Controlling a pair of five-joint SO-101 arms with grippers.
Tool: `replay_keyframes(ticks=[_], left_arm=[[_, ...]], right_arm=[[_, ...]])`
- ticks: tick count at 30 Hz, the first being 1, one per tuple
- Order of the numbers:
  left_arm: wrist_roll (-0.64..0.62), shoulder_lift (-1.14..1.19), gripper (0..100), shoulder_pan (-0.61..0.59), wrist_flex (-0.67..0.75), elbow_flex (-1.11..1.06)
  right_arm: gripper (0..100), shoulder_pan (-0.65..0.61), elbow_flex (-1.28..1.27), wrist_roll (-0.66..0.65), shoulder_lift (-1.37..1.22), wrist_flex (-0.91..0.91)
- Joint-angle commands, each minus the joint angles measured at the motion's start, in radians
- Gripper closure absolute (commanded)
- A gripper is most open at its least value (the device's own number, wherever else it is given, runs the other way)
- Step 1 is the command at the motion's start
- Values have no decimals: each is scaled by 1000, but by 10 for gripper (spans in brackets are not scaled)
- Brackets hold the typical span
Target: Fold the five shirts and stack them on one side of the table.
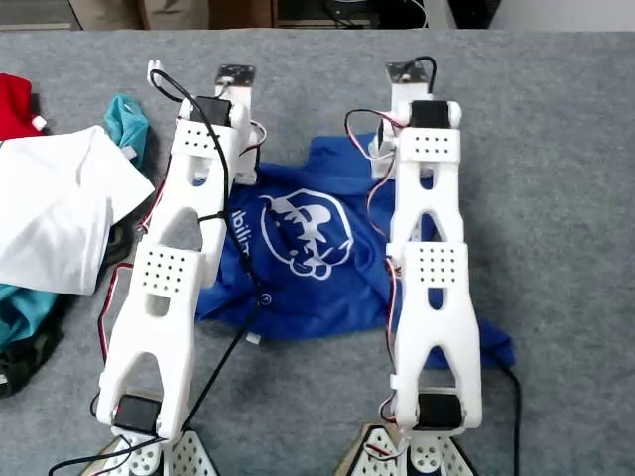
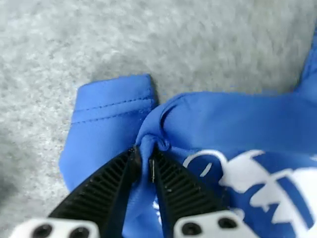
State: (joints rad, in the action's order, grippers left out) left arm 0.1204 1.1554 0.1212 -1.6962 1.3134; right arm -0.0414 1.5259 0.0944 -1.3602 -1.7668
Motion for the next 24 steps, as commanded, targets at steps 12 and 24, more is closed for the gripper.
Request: replay_keyframes(ticks=[12,24], left_arm=[[221,-16,981,26,-64,2],[221,-282,982,120,-68,-302]], right_arm=[[991,151,-759,-115,493,-15],[990,205,-803,-635,476,144]])
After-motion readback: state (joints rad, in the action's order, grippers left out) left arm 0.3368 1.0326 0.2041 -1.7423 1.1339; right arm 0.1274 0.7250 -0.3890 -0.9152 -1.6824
